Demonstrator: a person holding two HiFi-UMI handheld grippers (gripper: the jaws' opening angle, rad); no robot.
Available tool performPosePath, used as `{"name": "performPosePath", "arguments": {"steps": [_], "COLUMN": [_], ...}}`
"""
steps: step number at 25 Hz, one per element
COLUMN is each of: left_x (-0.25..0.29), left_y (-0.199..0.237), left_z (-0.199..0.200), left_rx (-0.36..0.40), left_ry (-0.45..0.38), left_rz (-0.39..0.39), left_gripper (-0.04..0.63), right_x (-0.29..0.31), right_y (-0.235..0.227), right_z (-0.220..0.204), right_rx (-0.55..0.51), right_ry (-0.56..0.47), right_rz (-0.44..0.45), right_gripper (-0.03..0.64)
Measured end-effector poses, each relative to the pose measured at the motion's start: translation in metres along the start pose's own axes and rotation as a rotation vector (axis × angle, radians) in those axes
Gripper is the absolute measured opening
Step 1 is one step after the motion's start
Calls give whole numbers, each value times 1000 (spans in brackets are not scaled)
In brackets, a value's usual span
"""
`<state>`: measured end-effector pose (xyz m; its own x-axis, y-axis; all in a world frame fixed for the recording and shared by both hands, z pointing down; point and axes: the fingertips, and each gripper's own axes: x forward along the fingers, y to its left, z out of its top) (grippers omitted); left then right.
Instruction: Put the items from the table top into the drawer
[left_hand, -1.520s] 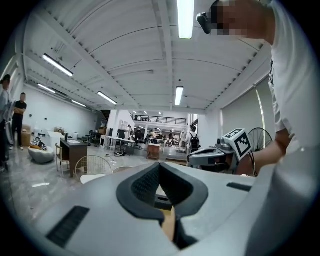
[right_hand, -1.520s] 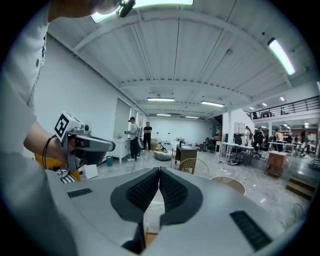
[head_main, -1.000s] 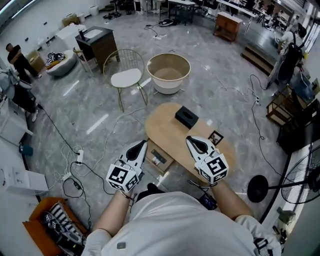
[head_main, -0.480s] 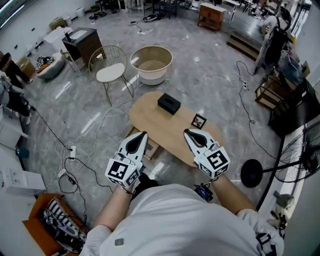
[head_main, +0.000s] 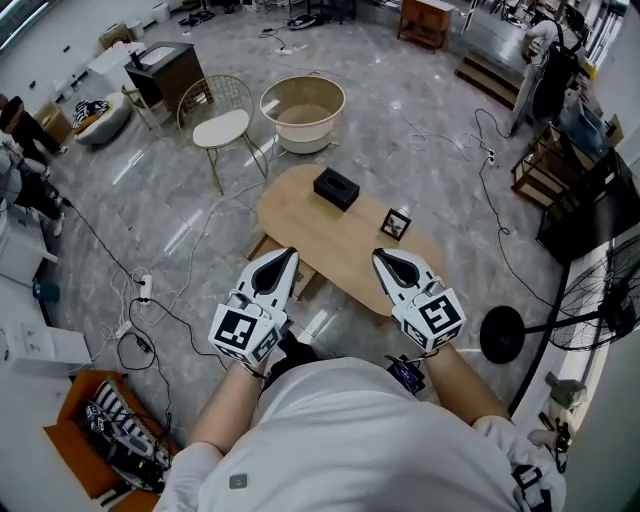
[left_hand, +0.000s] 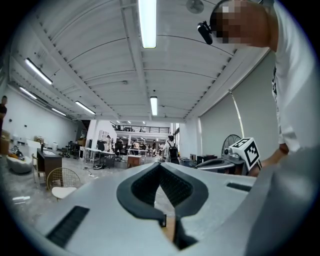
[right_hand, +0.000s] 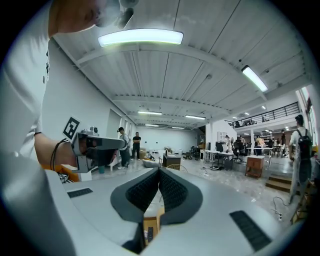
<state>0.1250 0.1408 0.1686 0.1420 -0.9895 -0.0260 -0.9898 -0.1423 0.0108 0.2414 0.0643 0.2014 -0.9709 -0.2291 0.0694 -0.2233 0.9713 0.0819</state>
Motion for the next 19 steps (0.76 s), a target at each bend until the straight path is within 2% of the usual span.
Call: {"name": "performPosePath", "arguments": {"steps": [19], "left_x": [-6], "left_y": [-19], "left_z": [2], "left_rx": [7], "left_ry": [-11], "left_rz": [13], "left_gripper": [9], "right_x": [-15], "right_y": [5], "right_z": [5], "right_rx": [-22], "right_ry": [-17], "right_rz": [16], "right_gripper": [28]}}
